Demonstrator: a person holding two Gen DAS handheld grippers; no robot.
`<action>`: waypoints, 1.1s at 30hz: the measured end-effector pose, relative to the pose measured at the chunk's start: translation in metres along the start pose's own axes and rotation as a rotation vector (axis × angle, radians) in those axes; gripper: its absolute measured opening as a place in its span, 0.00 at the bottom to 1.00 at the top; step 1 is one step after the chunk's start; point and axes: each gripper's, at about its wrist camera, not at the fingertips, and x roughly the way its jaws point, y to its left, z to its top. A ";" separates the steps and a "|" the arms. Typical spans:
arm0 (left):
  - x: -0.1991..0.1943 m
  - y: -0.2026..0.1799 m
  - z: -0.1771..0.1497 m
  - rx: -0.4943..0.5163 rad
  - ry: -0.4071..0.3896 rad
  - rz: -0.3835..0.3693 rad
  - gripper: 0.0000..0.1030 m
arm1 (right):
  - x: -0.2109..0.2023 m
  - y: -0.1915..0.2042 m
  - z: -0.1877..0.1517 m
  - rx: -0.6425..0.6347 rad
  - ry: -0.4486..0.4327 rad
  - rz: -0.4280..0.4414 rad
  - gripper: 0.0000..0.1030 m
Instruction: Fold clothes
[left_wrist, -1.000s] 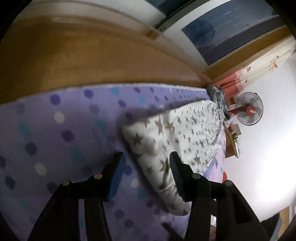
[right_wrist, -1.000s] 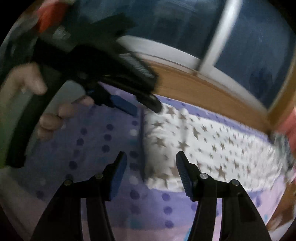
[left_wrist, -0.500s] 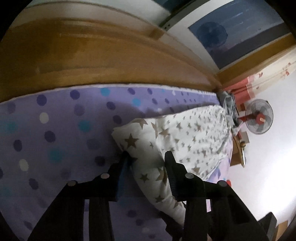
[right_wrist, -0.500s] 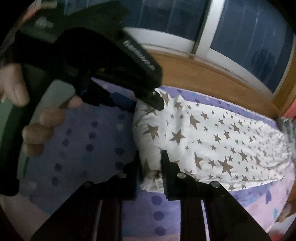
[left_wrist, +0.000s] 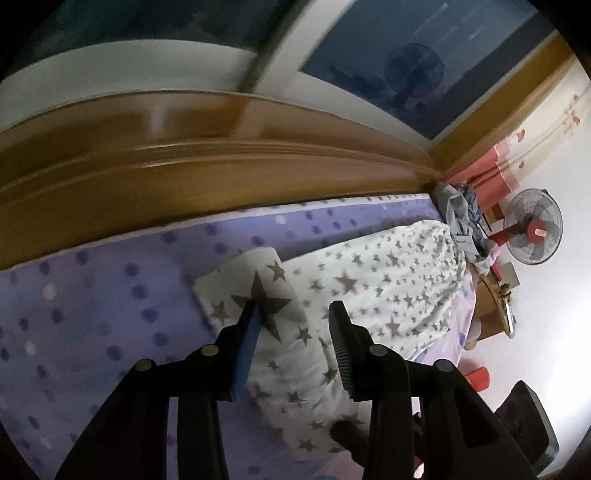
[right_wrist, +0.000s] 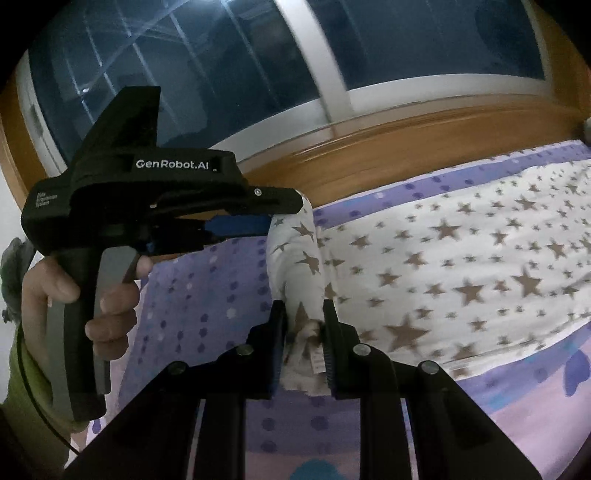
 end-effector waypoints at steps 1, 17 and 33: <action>0.005 -0.007 0.001 0.010 0.001 0.003 0.37 | -0.001 -0.007 0.001 0.005 -0.002 0.000 0.17; 0.043 -0.068 0.000 0.122 -0.004 0.110 0.37 | 0.016 -0.094 -0.006 0.058 0.080 -0.061 0.18; 0.102 -0.046 -0.003 0.250 0.147 0.120 0.38 | 0.054 -0.005 -0.018 -0.240 0.119 -0.112 0.18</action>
